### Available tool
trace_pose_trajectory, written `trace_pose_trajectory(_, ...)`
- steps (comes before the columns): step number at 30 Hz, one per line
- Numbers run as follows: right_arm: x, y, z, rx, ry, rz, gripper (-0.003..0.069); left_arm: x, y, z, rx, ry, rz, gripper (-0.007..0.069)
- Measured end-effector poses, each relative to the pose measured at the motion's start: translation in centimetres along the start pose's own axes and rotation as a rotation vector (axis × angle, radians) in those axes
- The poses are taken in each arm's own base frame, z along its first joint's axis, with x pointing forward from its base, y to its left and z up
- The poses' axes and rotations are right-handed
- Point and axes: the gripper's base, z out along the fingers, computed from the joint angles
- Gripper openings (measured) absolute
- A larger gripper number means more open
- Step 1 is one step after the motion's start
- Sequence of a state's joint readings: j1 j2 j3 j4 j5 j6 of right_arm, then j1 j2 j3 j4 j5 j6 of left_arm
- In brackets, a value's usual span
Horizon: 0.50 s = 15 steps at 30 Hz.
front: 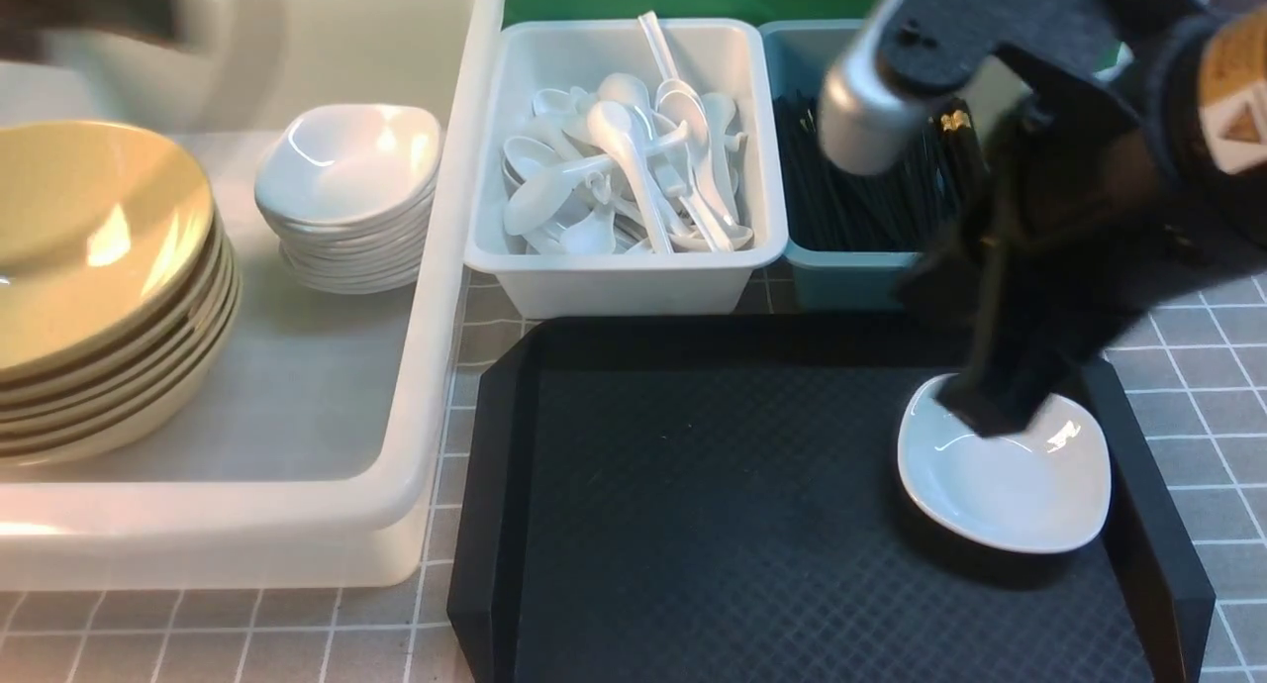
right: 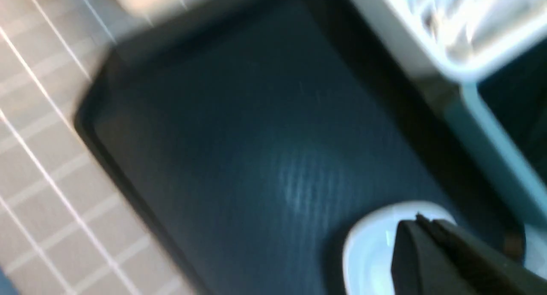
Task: On grey table put chopsticks spoon bowls plates into blue grey white boxes.
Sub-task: 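Grasp the small white bowl on the black tray by its rim with the left gripper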
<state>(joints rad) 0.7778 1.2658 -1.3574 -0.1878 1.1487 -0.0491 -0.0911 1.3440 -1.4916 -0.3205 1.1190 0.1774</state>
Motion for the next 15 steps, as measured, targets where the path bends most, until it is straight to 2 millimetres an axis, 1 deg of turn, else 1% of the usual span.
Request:
trace_pose_trajectory(1,0.7,-0.2,-0.5,0.019,0.022,0.022,0.0034,0.2,-2.2,1.9,0.036,0.056,0.060,0.0548)
trace_pose_trajectory(2,1.3,-0.3,-0.8,0.033,0.031,0.038,0.0034,0.3,-3.7,3.2,0.055,0.088,0.099,0.0547)
trace_pose_trajectory(3,2.4,-0.6,-1.7,0.060,0.036,0.071,0.0034,0.6,-6.3,5.6,0.088,0.135,0.162,0.0547)
trace_pose_trajectory(4,2.6,-0.6,-1.8,0.060,0.036,0.077,0.0034,0.8,-7.0,6.3,0.098,0.151,0.182,0.0547)
trace_pose_trajectory(5,3.8,-0.7,-2.7,0.082,0.032,0.104,0.0034,1.1,-8.8,8.5,0.120,0.178,0.219,0.0547)
trace_pose_trajectory(7,5.6,-0.9,-3.9,0.106,0.017,0.144,0.0034,2.2,-12.4,11.5,0.175,0.210,0.291,0.0547)
trace_pose_trajectory(8,6.3,-1.0,-4.3,0.116,0.005,0.162,0.0034,2.5,-13.4,12.5,0.190,0.211,0.307,0.0547)
trace_pose_trajectory(11,9.3,-1.0,-5.5,0.135,-0.016,0.221,0.0034,4.5,-18.2,17.1,0.252,0.245,0.384,0.0547)
trace_pose_trajectory(12,9.9,-1.0,-5.7,0.136,-0.021,0.235,0.0034,4.7,-19.3,18.0,0.265,0.235,0.398,0.0547)
trace_pose_trajectory(13,10.7,-0.9,-5.9,0.136,-0.029,0.256,0.0034,5.1,-20.6,19.5,0.279,0.235,0.415,0.0547)
trace_pose_trajectory(14,11.2,-0.9,-6.1,0.136,-0.036,0.272,0.0034,5.4,-21.4,20.5,0.286,0.234,0.423,0.0547)
trace_pose_trajectory(15,11.3,-0.9,-6.2,0.136,-0.041,0.276,0.0034,5.7,-21.8,21.2,0.289,0.242,0.429,0.0547)
